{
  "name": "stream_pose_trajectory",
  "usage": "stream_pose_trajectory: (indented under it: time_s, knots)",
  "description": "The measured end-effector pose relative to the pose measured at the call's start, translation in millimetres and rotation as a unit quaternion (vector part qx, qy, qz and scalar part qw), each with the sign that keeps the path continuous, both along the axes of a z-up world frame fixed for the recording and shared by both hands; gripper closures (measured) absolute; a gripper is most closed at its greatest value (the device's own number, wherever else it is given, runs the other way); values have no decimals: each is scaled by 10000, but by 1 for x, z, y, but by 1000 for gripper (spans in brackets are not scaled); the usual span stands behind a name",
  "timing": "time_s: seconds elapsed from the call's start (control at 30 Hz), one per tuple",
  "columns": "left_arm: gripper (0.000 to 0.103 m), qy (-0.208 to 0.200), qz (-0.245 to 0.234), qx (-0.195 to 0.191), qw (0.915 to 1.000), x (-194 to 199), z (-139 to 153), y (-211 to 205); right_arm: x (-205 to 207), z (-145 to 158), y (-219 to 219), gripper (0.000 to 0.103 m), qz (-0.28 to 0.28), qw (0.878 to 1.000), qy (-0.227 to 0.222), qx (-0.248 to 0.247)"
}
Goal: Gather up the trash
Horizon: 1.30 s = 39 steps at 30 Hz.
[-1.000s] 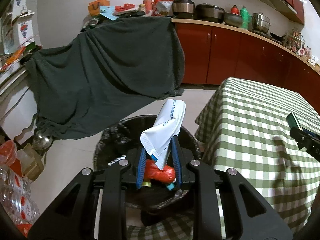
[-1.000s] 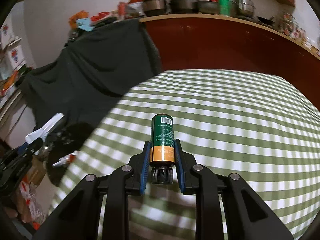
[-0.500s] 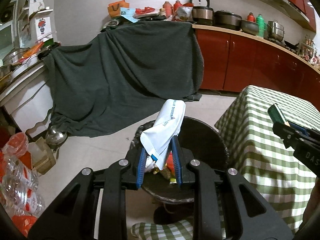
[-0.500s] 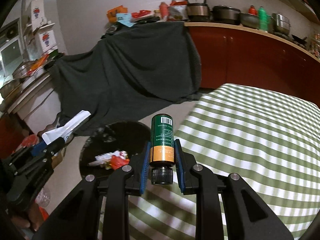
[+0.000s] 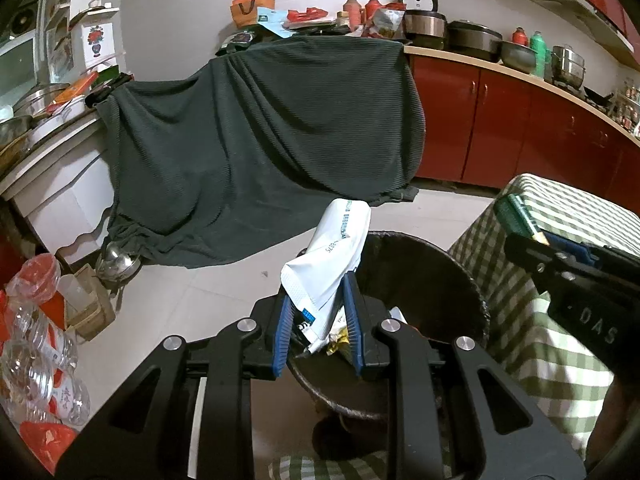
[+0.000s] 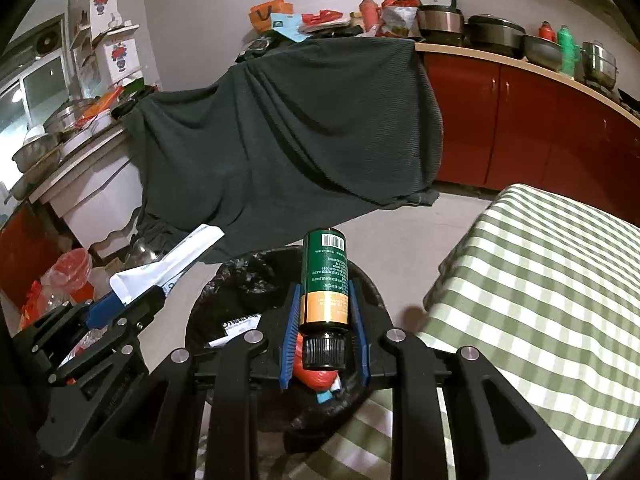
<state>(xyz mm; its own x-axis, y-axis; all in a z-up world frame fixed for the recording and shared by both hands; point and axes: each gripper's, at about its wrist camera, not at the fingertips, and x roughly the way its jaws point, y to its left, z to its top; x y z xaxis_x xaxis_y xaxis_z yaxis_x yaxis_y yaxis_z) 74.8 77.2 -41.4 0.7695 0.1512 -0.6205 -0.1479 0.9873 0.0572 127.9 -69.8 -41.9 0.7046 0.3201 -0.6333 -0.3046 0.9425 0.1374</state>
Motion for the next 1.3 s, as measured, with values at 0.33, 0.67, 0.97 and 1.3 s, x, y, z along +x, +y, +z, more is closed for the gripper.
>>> stream_pose_trajectory:
  time_s: [0.33, 0.67, 0.97, 1.3]
  knots:
    - [54, 63, 106, 16, 9999, 13, -9, 6, 7, -6, 8, 59, -38, 10000, 62, -18]
    - [44, -11, 103, 12, 9999, 4, -2, 3, -6, 5, -7, 50, -235, 9996, -122, 5]
    - [32, -120, 109, 1, 9999, -12, 11, -1, -22, 13, -18, 42, -388, 9987, -315, -86]
    - [22, -243, 123, 86, 9996, -42, 24, -6, -52, 20, -29, 34, -501, 9967, -598, -244]
